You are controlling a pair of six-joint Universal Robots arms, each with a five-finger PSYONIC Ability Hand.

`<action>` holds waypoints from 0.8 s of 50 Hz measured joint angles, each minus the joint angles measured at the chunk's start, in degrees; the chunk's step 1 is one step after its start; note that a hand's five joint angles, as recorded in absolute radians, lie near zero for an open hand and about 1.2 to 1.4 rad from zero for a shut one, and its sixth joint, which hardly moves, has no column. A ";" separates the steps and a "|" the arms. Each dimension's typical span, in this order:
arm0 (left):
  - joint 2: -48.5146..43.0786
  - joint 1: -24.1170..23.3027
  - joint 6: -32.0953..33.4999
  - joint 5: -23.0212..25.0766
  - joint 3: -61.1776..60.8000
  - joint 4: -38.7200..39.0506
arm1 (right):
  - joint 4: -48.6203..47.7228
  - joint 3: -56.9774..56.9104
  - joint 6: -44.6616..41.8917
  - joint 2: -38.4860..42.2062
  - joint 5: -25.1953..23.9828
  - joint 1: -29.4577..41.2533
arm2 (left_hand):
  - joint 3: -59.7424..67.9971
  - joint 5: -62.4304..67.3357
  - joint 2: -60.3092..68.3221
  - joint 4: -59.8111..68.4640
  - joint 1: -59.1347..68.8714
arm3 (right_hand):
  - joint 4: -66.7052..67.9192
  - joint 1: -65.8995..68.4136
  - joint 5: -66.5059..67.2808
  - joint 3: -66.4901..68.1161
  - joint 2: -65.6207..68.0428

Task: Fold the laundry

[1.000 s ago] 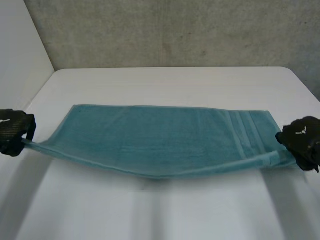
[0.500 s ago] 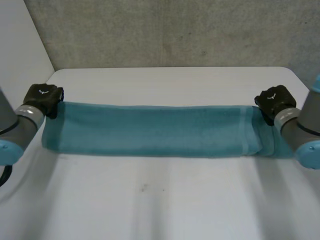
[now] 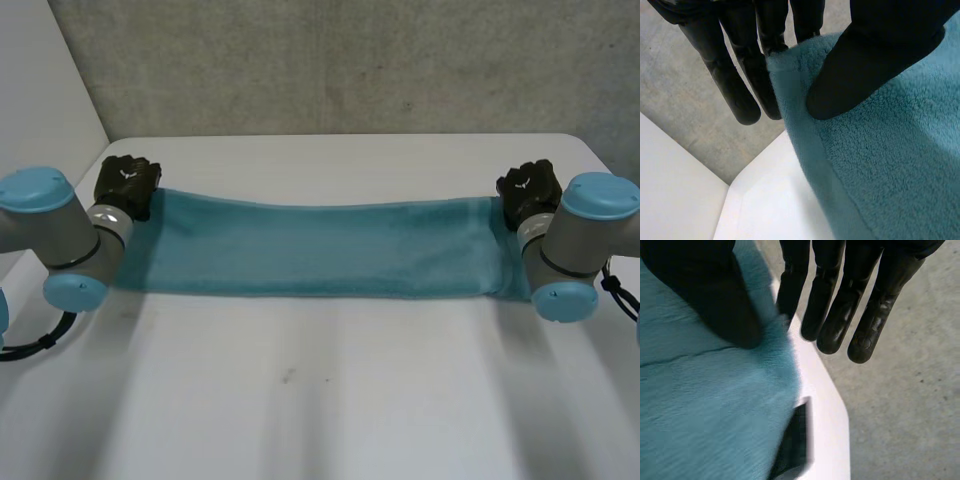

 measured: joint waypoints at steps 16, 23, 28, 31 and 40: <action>7.90 -2.69 0.59 -0.15 -6.45 2.59 | -1.85 5.43 5.96 -10.81 0.25 -0.63 | -57.08 -55.70 -57.19 -57.11 -56.16 | -43.82 -35.47 -42.86 -44.82 -43.48; 17.50 -2.81 -0.03 -0.29 -14.64 3.71 | 6.16 13.09 14.54 -25.29 -1.97 -4.11 | -58.28 -56.27 -58.35 -58.28 -56.82 | -43.82 -35.47 -42.86 -44.82 -43.48; 23.44 -2.77 -1.50 -0.26 -20.89 3.51 | 15.92 17.42 18.67 -31.19 -6.21 -8.25 | -58.29 -56.23 -58.42 -58.28 -57.19 | -43.82 -35.47 -42.87 -44.82 -43.48; 27.73 -2.69 -3.82 -0.12 -26.29 3.30 | 23.93 20.98 20.41 -33.41 -9.90 -11.84 | -58.29 -56.24 -58.47 -58.28 -57.19 | -43.82 -35.47 -42.87 -44.77 -43.47; 32.91 -2.61 -10.96 0.10 -35.40 2.07 | 28.53 29.74 20.04 -33.38 -15.64 -16.99 | -58.29 -56.27 -58.53 -58.28 -57.19 | -30.99 -24.99 -31.60 -30.79 -30.28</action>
